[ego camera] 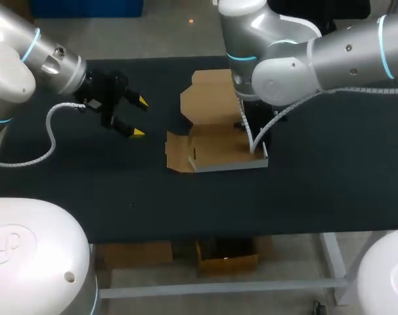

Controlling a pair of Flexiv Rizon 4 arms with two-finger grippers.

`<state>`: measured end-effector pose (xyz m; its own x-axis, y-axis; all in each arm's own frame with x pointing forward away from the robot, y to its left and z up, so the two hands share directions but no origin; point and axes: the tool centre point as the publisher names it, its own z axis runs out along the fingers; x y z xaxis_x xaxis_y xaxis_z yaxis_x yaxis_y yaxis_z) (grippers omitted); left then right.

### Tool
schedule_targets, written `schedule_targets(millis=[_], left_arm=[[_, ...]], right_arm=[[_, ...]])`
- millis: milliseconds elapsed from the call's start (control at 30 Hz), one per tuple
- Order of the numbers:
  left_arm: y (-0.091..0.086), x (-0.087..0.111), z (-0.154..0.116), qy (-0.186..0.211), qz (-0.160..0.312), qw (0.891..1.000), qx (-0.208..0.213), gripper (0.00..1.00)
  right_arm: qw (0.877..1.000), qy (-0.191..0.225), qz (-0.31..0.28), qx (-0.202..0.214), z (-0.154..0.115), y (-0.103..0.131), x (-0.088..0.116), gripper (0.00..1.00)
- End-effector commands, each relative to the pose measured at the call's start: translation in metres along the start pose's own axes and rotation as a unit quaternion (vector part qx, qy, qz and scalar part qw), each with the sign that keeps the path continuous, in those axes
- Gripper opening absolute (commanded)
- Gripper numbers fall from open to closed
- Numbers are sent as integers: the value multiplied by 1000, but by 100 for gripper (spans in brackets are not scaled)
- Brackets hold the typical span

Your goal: Assemble the packaging by folding the flat box into shape, placing the metal phone stand inside, and closing the box properly

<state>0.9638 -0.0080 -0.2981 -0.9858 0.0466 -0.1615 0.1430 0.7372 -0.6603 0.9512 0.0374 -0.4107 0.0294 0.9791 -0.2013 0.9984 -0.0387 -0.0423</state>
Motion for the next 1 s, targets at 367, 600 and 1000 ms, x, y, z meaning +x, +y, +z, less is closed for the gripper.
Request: schedule_targets(millis=[367, 600, 1000], left_arm=[[0, -1, -1, 2, 0, 1000, -2, 100], [0, -1, -1, 2, 0, 1000, -2, 100], [0, -1, -1, 2, 0, 1000, -2, 100]], right_arm=[[992, 116, -43, -35, 5, -12, -10, 0], [991, 122, -38, -30, 9, -14, -8, 0], [991, 127, -31, -25, 10, -14, -6, 0]])
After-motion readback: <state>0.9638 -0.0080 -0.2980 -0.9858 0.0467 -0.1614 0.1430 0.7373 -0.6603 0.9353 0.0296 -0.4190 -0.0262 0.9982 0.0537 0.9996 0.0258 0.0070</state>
